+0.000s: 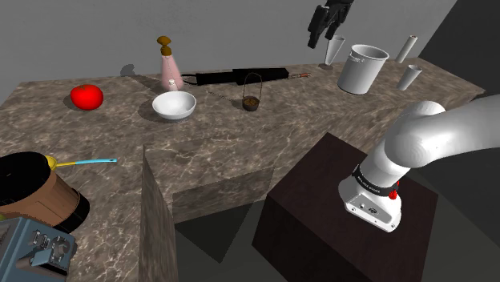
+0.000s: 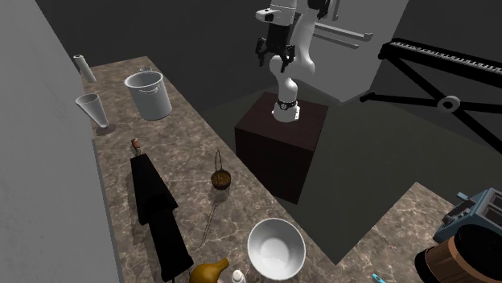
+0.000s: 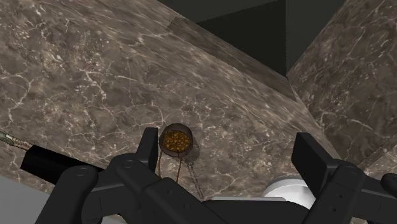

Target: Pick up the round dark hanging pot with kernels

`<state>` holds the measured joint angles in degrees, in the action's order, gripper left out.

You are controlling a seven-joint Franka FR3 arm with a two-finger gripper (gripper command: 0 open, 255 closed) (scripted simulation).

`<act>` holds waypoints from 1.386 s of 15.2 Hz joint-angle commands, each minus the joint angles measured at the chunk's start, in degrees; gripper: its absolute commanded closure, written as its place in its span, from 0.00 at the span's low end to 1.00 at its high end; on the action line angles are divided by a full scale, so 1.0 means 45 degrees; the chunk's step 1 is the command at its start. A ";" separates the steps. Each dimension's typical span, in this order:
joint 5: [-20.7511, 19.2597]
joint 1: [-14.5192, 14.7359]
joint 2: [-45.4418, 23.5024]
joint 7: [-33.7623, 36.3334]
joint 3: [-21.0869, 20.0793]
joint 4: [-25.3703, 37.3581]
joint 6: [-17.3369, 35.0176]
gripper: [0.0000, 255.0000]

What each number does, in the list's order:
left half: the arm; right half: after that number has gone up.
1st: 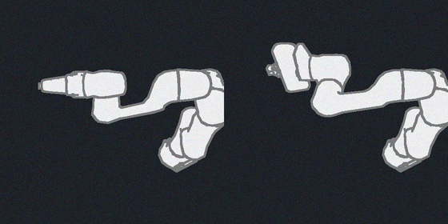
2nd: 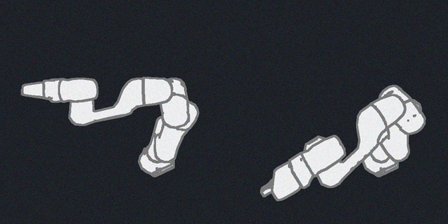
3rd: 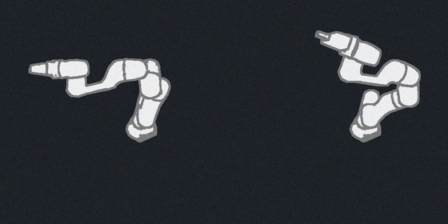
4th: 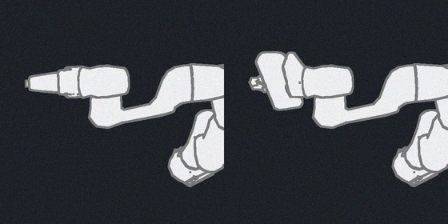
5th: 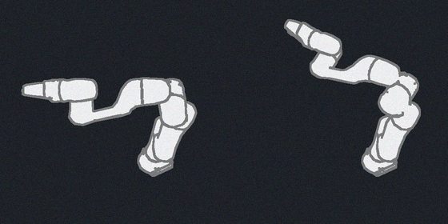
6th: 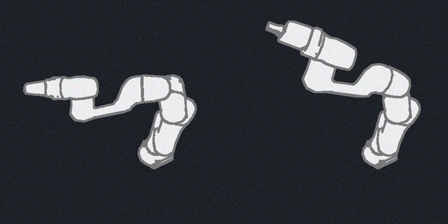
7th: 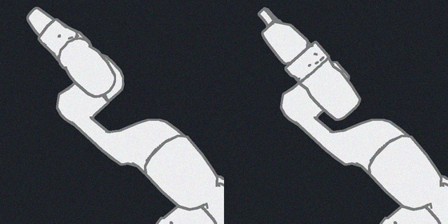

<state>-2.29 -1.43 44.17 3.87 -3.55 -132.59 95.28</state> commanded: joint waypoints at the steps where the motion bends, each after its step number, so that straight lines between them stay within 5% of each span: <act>1: 0.0000 0.0000 0.0000 0.0000 0.0000 0.0000 0.0000 0.00; 11: -0.0645 0.0010 -0.3488 -0.2524 0.1387 -0.0159 0.3788 0.00; 21: -0.0386 0.0117 -0.8043 -0.5116 0.2387 0.1599 0.6695 0.00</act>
<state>-4.35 -0.89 10.31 -17.68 6.74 -126.77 124.33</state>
